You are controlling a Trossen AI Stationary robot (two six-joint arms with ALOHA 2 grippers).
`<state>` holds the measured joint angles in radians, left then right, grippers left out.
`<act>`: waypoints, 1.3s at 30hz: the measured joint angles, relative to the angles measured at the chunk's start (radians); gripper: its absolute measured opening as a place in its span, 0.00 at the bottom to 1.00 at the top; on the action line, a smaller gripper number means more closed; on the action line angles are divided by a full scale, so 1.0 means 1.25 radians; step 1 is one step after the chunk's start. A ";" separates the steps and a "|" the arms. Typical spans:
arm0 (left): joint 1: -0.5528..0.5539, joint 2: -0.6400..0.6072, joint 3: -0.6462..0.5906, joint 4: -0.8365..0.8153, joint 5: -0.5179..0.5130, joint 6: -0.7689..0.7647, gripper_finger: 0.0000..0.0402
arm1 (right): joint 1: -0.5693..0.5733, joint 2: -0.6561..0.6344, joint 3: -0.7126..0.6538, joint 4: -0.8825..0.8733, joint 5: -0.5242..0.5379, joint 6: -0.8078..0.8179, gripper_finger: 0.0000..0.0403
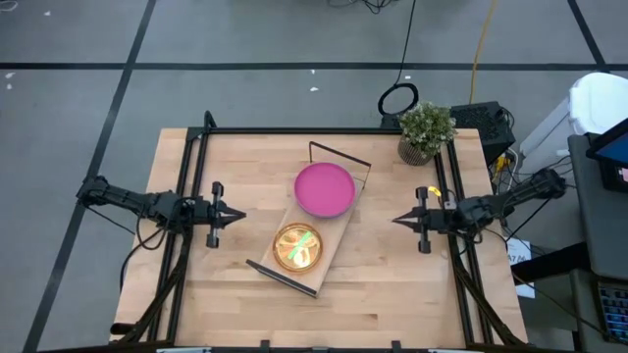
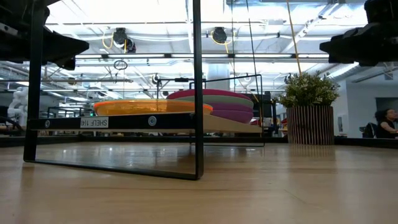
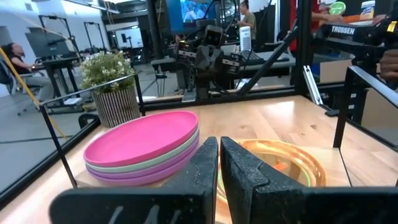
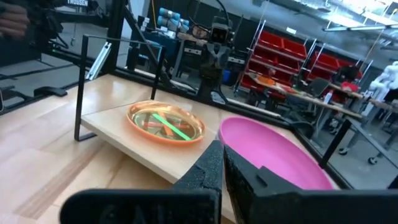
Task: Place and stack plates onto a shelf
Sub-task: Return to Home Position
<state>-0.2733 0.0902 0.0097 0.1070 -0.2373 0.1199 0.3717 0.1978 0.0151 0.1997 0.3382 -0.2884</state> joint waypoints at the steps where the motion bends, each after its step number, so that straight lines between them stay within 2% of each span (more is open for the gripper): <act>1: 0.000 0.000 0.000 0.000 0.000 -0.002 0.06 | 0.000 -0.017 0.000 -0.016 0.000 -0.005 0.00; 8: 0.000 0.000 0.000 0.001 -0.004 0.000 0.06 | -0.014 -0.155 0.000 -0.099 -0.014 -0.032 0.00; 12: 0.000 0.000 0.000 0.002 -0.008 0.002 0.06 | -0.060 -0.156 0.000 -0.100 -0.060 -0.055 0.00; 18: 0.000 0.000 0.001 0.002 -0.008 0.002 0.06 | -0.176 -0.157 0.000 -0.126 -0.203 -0.007 0.00; 24: 0.000 0.000 0.001 0.007 -0.009 -0.010 0.06 | -0.256 -0.156 0.000 -0.136 -0.276 0.021 0.00; 39: 0.000 0.000 0.001 -0.015 -0.014 0.001 0.06 | -0.267 -0.153 0.000 -0.143 -0.288 0.056 0.00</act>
<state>-0.2733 0.0906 0.0109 0.0886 -0.2550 0.1205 0.0376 0.0059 0.0151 0.0204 -0.0219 -0.2180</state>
